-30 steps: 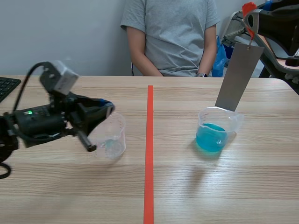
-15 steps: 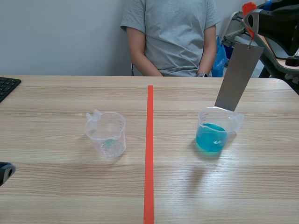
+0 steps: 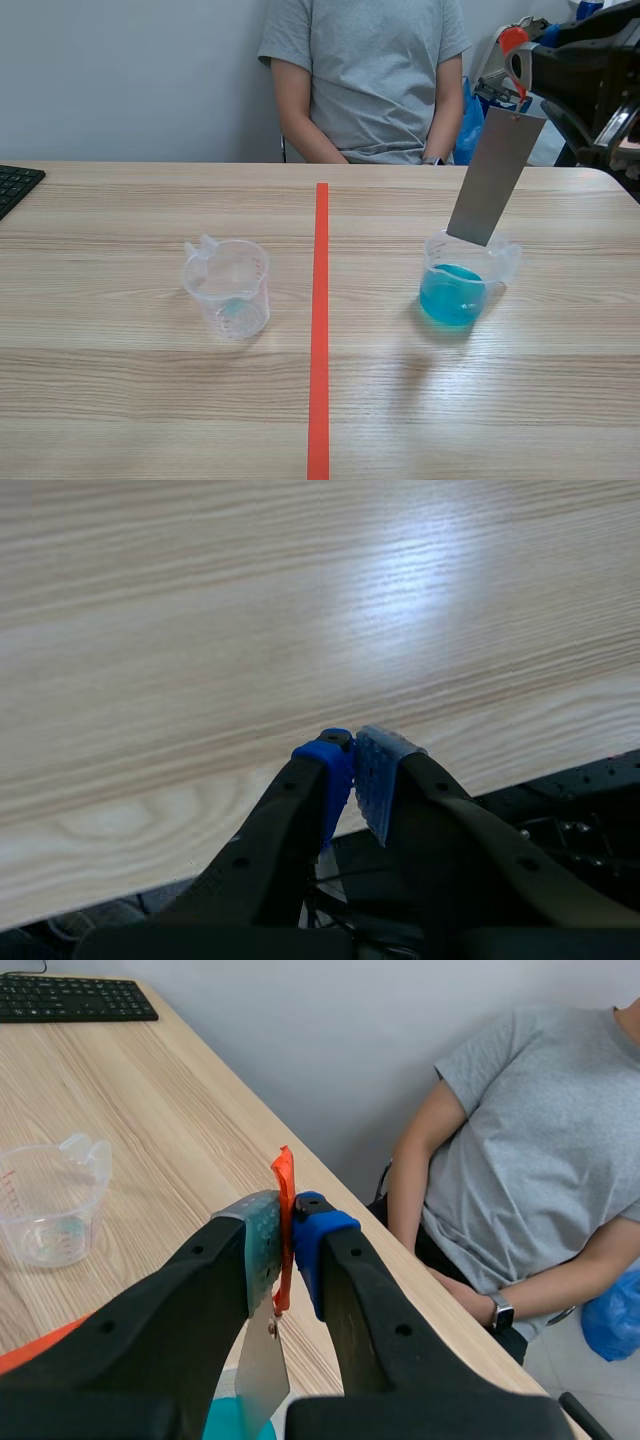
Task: Do the redox reaction experiment.
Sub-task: 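Lower the plate into the blue solution, then hold the plate still in the solution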
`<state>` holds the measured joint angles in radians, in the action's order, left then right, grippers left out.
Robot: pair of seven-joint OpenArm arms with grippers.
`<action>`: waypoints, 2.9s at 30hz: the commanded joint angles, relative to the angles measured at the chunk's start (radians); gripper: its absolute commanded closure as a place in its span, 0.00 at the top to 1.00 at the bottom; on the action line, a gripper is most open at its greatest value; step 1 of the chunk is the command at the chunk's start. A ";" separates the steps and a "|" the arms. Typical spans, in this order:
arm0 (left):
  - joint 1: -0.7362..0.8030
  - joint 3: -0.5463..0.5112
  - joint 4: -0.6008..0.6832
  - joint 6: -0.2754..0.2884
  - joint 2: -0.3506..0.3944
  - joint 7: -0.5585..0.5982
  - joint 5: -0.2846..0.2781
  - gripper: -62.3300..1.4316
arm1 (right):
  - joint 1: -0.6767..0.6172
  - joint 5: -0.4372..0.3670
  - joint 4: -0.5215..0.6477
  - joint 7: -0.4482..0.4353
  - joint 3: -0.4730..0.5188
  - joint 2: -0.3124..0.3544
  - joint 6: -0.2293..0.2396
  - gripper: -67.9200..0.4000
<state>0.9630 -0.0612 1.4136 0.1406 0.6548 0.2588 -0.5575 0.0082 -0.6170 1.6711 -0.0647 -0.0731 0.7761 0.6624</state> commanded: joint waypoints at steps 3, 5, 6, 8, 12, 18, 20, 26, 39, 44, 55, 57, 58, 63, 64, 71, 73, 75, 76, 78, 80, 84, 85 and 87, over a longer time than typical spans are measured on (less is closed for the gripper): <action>0.004 -0.008 0.007 -0.008 -0.029 0.010 0.000 0.10 | 0.026 0.015 -0.042 -0.029 -0.014 -0.011 -0.006 0.03; 0.004 -0.008 0.007 -0.008 -0.036 0.010 0.000 0.10 | 0.039 0.033 -0.071 -0.032 -0.031 -0.027 -0.006 0.03; 0.003 -0.008 0.007 -0.008 -0.040 0.010 0.000 0.10 | 0.046 0.041 -0.087 -0.033 -0.040 -0.035 -0.006 0.03; 0.003 -0.008 0.007 -0.008 -0.042 0.005 0.000 0.10 | 0.065 0.053 -0.122 -0.038 -0.057 -0.051 -0.006 0.03; 0.003 -0.008 0.007 -0.008 -0.042 0.003 0.000 0.10 | 0.104 0.069 -0.200 -0.041 -0.087 -0.088 0.011 0.03; 0.003 -0.008 0.007 -0.008 -0.042 0.003 0.000 0.10 | 0.150 0.132 -0.319 -0.069 -0.137 -0.143 0.020 0.03; 0.003 -0.008 0.007 -0.008 -0.042 0.003 0.000 0.10 | 0.164 0.155 -0.356 -0.083 -0.154 -0.158 0.020 0.03; 0.003 -0.008 0.007 -0.008 -0.042 0.003 0.000 0.10 | 0.178 0.211 -0.420 -0.119 -0.172 -0.189 0.032 0.03; 0.004 -0.008 0.007 -0.008 -0.042 0.003 0.000 0.10 | 0.178 0.214 -0.422 -0.124 -0.172 -0.189 0.046 0.03; 0.004 -0.008 0.007 -0.008 -0.042 0.003 0.000 0.10 | 0.177 0.215 -0.422 -0.122 -0.172 -0.189 0.061 0.03; 0.003 -0.008 0.007 -0.008 -0.042 0.003 0.000 0.10 | 0.177 0.214 -0.422 -0.122 -0.172 -0.189 0.069 0.03; 0.003 -0.008 0.007 -0.008 -0.042 0.003 0.000 0.10 | 0.177 0.214 -0.422 -0.122 -0.172 -0.189 0.069 0.03; 0.003 -0.008 0.007 -0.008 -0.042 0.003 0.000 0.10 | 0.177 0.214 -0.422 -0.122 -0.172 -0.189 0.069 0.03; 0.003 -0.008 0.007 -0.008 -0.042 0.003 0.000 0.10 | 0.177 0.214 -0.422 -0.122 -0.171 -0.188 0.069 0.03; 0.003 -0.008 0.007 -0.008 -0.042 0.003 0.000 0.10 | 0.177 0.214 -0.422 -0.122 -0.171 -0.188 0.069 0.03; 0.003 -0.008 0.007 -0.008 -0.042 0.003 0.000 0.10 | 0.177 0.214 -0.417 -0.121 -0.156 -0.186 0.072 0.03; 0.003 -0.008 0.007 -0.008 -0.042 0.003 0.000 0.10 | 0.172 0.214 -0.405 -0.119 -0.145 -0.184 0.072 0.03; 0.003 -0.008 0.007 -0.008 -0.042 0.003 0.000 0.10 | 0.169 0.214 -0.385 -0.114 -0.134 -0.181 0.072 0.03; 0.003 -0.008 0.007 -0.008 -0.042 0.003 0.000 0.10 | 0.169 0.214 -0.375 -0.112 -0.130 -0.180 0.073 0.03; 0.003 -0.008 0.007 -0.008 -0.042 0.003 0.000 0.10 | 0.169 0.214 -0.355 -0.103 -0.119 -0.180 0.073 0.03; 0.003 -0.008 0.007 -0.008 -0.042 0.003 0.000 0.10 | 0.169 0.213 -0.334 -0.091 -0.109 -0.180 0.073 0.03; 0.003 -0.008 0.007 -0.008 -0.042 0.003 0.000 0.10 | 0.155 0.204 -0.274 -0.064 -0.092 -0.173 0.073 0.03; 0.003 -0.008 0.007 -0.008 -0.042 0.003 0.000 0.10 | 0.148 0.198 -0.256 -0.060 -0.088 -0.168 0.076 0.03; 0.003 -0.008 0.007 -0.008 -0.042 0.003 0.000 0.10 | 0.132 0.186 -0.216 -0.047 -0.079 -0.158 0.077 0.03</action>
<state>0.9665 -0.0612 1.4136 0.1307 0.6155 0.2520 -0.5579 0.1360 -0.4122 1.4269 -0.1028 -0.1772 0.5926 0.7345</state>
